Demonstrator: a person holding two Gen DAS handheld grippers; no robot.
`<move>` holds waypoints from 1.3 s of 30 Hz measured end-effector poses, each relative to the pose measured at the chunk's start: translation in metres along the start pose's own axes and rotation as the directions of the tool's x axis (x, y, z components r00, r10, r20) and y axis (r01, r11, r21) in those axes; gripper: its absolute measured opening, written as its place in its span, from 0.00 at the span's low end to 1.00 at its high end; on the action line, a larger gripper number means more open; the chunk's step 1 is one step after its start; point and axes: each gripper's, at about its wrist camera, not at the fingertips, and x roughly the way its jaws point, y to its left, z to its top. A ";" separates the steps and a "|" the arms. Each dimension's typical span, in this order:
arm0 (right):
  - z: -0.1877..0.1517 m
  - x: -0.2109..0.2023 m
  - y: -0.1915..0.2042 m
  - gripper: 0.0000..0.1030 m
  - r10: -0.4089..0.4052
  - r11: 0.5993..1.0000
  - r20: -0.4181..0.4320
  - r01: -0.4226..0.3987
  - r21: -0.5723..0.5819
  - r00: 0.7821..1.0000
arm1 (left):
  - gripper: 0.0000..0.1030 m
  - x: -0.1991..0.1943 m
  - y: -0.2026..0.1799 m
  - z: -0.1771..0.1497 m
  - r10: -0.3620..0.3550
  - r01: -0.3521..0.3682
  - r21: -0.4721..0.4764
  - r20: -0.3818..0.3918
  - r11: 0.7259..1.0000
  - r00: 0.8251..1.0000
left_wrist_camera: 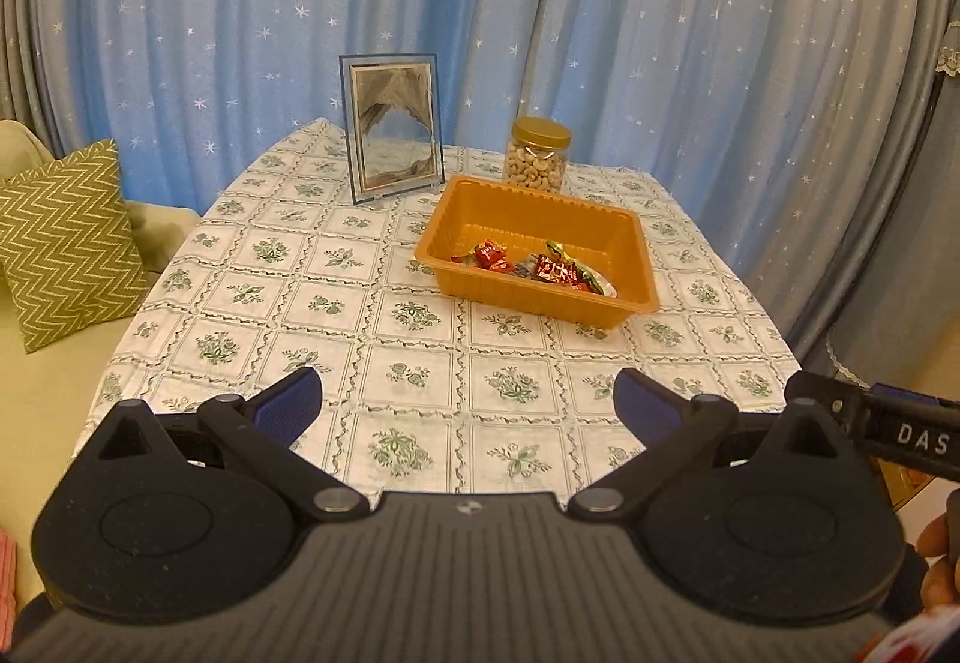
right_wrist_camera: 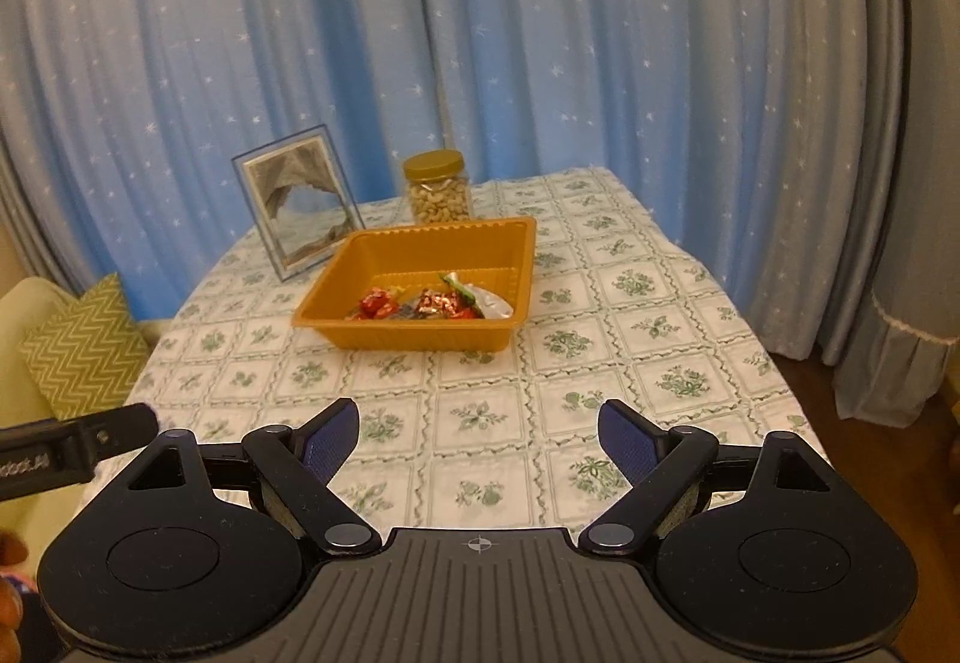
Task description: Organize snacks
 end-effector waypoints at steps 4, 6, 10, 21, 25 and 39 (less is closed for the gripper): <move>-0.004 -0.019 0.006 0.84 -0.004 1.000 0.006 0.004 -0.012 1.000 | 1.00 -0.018 0.000 0.000 0.010 -0.010 0.001 0.014 1.000 1.000; -0.006 -0.027 0.009 0.84 -0.003 1.000 0.007 0.004 -0.023 1.000 | 1.00 -0.027 0.000 -0.001 0.010 -0.010 0.004 0.019 1.000 1.000; -0.009 -0.040 0.018 0.84 -0.003 0.999 0.016 0.003 -0.054 1.000 | 1.00 -0.040 0.001 -0.004 0.005 -0.005 0.000 0.022 1.000 1.000; -0.014 -0.066 0.028 0.84 0.024 0.995 0.034 -0.021 -0.093 0.999 | 1.00 -0.057 -0.002 -0.015 0.014 -0.014 0.009 0.008 1.000 1.000; -0.015 -0.071 0.030 0.84 0.025 0.994 0.040 -0.021 -0.104 0.999 | 1.00 -0.059 -0.006 -0.018 0.003 -0.003 0.018 -0.002 1.000 1.000; -0.019 -0.070 0.029 0.84 0.023 0.994 0.030 -0.019 -0.105 0.999 | 1.00 -0.062 -0.008 -0.020 0.015 -0.015 0.022 0.004 1.000 1.000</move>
